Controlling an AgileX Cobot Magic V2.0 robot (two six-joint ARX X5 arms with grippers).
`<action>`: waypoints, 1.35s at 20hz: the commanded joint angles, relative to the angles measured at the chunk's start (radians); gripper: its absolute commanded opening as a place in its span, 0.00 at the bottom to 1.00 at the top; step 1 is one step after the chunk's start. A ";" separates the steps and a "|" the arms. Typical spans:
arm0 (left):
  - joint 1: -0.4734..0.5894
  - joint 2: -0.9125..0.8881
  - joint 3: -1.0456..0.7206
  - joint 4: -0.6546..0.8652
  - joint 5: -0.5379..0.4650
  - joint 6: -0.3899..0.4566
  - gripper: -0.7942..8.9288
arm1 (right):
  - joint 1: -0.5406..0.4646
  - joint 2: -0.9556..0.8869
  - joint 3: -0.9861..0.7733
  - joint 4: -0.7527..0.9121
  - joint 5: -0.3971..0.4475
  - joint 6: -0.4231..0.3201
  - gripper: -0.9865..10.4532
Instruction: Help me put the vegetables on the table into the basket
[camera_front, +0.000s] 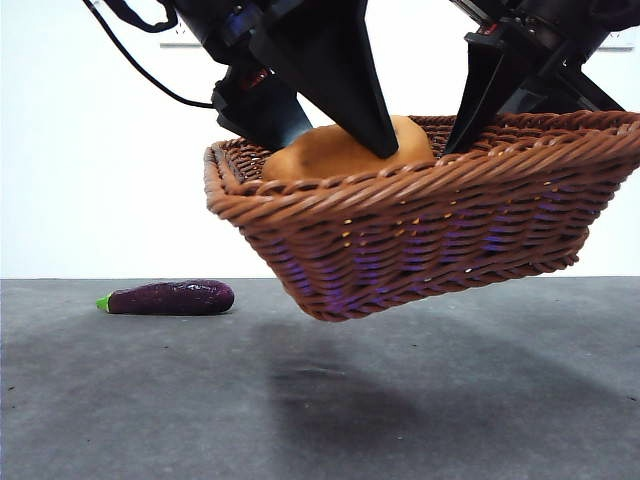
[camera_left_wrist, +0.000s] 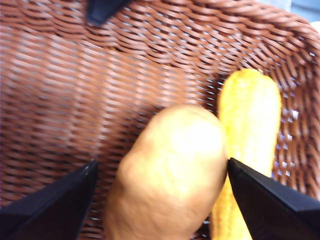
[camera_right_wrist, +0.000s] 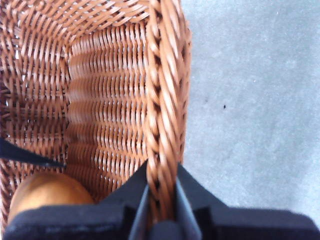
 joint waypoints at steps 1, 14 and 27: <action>-0.001 0.005 -0.005 -0.010 0.010 -0.013 0.53 | 0.002 0.000 -0.005 0.014 -0.012 0.006 0.08; 0.215 -0.051 0.376 -0.285 -0.233 0.259 0.53 | -0.024 -0.018 0.000 -0.003 -0.037 -0.019 0.08; 0.635 0.315 0.376 0.001 -0.058 0.607 0.53 | -0.243 -0.114 0.075 -0.150 -0.160 -0.174 0.08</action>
